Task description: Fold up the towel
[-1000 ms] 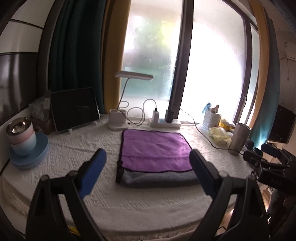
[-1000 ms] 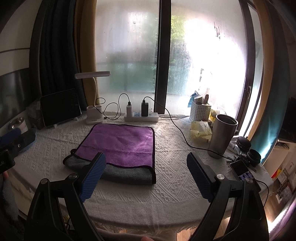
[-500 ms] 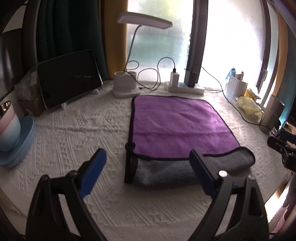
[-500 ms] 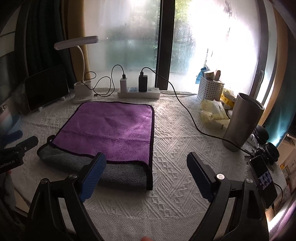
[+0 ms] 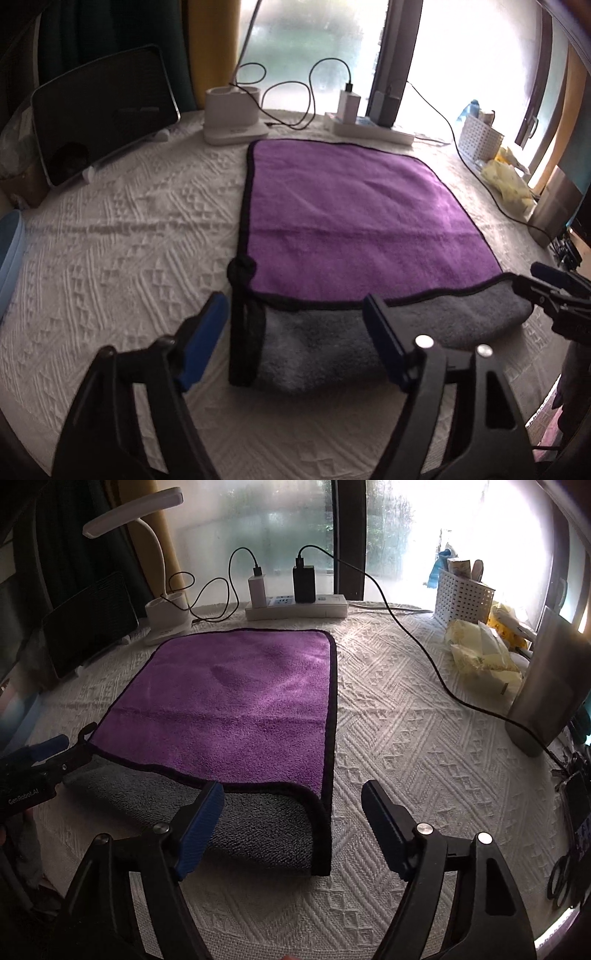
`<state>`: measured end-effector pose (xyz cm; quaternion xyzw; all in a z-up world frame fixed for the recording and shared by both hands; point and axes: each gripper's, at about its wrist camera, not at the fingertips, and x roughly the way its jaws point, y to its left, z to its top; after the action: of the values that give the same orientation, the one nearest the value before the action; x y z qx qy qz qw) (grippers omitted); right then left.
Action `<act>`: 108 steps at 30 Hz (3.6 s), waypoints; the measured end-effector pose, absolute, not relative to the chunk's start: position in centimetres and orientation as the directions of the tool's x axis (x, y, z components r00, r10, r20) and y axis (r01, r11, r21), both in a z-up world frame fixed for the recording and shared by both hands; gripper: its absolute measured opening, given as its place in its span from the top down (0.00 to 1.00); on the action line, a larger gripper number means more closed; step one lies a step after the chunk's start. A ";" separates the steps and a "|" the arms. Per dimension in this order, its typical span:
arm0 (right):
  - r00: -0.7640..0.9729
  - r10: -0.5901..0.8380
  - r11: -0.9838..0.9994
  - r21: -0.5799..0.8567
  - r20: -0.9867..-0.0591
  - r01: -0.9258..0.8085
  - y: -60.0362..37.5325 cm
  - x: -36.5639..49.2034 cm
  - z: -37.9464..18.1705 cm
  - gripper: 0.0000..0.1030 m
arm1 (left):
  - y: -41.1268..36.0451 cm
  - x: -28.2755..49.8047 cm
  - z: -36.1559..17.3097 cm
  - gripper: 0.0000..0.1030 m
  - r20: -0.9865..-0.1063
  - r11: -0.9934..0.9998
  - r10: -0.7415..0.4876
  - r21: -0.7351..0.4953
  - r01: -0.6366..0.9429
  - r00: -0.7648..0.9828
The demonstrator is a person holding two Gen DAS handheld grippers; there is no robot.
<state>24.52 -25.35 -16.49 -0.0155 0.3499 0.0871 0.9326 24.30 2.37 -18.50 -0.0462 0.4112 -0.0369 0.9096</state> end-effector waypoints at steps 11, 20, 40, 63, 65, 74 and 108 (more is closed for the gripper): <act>0.709 0.208 0.971 0.054 -0.674 -0.233 -25.1 25.3 -18.3 0.71 | 2.2 24.0 -19.4 0.73 -0.744 0.996 -0.087 -0.079 0.042 0.662; 0.698 0.240 0.965 0.091 -0.675 -0.244 -26.0 25.7 -18.5 0.89 | 1.9 24.1 -19.4 0.87 -0.744 0.996 -0.085 -0.069 0.050 0.662; 0.802 0.281 0.953 0.053 -0.527 -0.299 -25.6 24.5 -11.3 0.96 | 2.5 24.1 -12.1 0.96 -0.623 0.993 -0.100 -0.110 0.039 0.776; 0.891 0.265 0.956 -0.017 -0.368 -0.292 -25.4 31.1 -3.9 0.96 | 4.1 31.2 -5.4 0.96 -0.465 0.997 -0.058 -0.072 0.027 0.884; 0.897 0.262 0.956 -0.030 -0.356 -0.291 -25.2 31.5 -3.5 0.96 | 4.3 31.9 -5.1 0.96 -0.456 0.997 -0.056 -0.070 0.027 0.888; 0.912 0.248 0.961 -0.040 -0.328 -0.275 -25.0 34.8 -2.7 0.96 | 4.7 36.2 -4.6 0.96 -0.414 0.998 -0.052 -0.055 0.033 0.909; 0.772 0.169 0.970 -0.038 -0.613 -0.242 -24.0 49.6 -12.7 0.96 | 4.2 48.5 -18.2 0.96 -0.703 0.999 -0.041 -0.050 0.009 0.710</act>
<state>49.60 -24.01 -12.68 -0.0572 0.3193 0.1091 0.9396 48.49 4.21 -18.21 -0.0216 0.3807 -0.0135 0.9243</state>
